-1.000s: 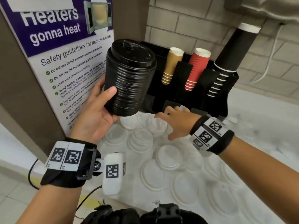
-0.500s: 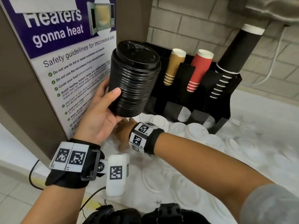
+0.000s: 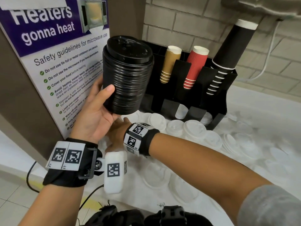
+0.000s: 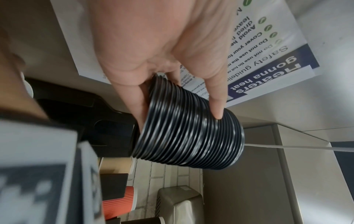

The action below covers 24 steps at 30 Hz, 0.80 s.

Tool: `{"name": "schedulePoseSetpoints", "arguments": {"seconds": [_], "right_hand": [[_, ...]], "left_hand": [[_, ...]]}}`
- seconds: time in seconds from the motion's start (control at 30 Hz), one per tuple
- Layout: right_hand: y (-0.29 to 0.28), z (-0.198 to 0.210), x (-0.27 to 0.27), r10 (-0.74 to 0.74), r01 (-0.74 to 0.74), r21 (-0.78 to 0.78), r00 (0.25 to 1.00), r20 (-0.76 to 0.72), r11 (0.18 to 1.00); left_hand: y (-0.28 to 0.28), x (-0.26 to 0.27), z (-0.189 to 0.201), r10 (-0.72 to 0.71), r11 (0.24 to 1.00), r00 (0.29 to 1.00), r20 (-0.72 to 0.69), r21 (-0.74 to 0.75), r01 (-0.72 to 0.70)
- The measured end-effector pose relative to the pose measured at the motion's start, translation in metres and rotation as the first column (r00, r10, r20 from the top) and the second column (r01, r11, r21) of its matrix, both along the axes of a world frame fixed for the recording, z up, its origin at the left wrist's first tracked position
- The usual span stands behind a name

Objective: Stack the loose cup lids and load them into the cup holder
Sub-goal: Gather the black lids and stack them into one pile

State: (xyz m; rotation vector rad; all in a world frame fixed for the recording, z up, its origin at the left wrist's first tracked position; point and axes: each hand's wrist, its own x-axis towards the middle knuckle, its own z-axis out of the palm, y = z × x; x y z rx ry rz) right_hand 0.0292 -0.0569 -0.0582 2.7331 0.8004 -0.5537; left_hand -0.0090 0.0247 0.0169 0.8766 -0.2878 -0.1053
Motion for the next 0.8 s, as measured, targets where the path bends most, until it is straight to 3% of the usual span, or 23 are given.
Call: {"name": "schedulePoseSetpoints", "arguments": {"seconds": [0.1,0.2,0.3,0.47,0.5,0.57,0.6,0.67,0.73,0.8], "right_hand": [[0.005,0.007,-0.003,0.066,-0.069,-0.039,0.995,-0.068,0.997],[-0.012,0.028,-0.005,0.029,-0.021,0.150,0.998,-0.048,0.989],[-0.051,0.060,0.000,-0.098,0.105,0.356,0.994,-0.040,0.929],[-0.131,0.088,-0.013,-0.377,0.378,0.088,0.926,-0.021,0.922],[-0.138,0.088,-0.016,-0.406,0.404,0.099,0.914,-0.005,0.909],[-0.146,0.092,-0.022,-0.440,0.426,0.330,0.897,-0.036,0.842],[-0.147,0.094,-0.026,-0.457,0.441,0.515,0.883,-0.104,0.735],[-0.141,0.099,-0.038,-0.431,0.493,0.802,0.838,-0.333,0.337],[-0.128,0.096,-0.052,-0.279,0.542,0.838,0.797,-0.536,-0.062],[-0.117,0.091,-0.061,-0.137,0.559,0.768,0.774,-0.619,-0.314]], "left_hand": [[0.000,-0.001,-0.001,0.004,1.000,1.000,-0.003,0.011,-0.004],[0.001,-0.002,-0.001,-0.019,1.000,1.000,0.002,-0.008,0.019],[0.001,-0.001,-0.001,-0.026,1.000,1.000,0.017,-0.006,0.027],[-0.004,0.000,-0.004,-0.047,0.999,0.999,-0.006,-0.012,0.047],[-0.006,-0.001,-0.005,-0.052,0.999,0.998,-0.016,-0.010,0.052],[-0.010,-0.001,-0.007,-0.073,0.997,0.997,-0.040,-0.020,0.072],[-0.013,-0.001,-0.008,-0.086,0.996,0.995,-0.055,-0.032,0.084],[-0.018,0.000,-0.008,-0.106,0.993,0.991,-0.084,-0.064,0.101],[-0.022,-0.001,-0.007,-0.114,0.990,0.988,-0.103,-0.094,0.104],[-0.024,-0.001,-0.006,-0.121,0.989,0.987,-0.104,-0.103,0.110]]}}
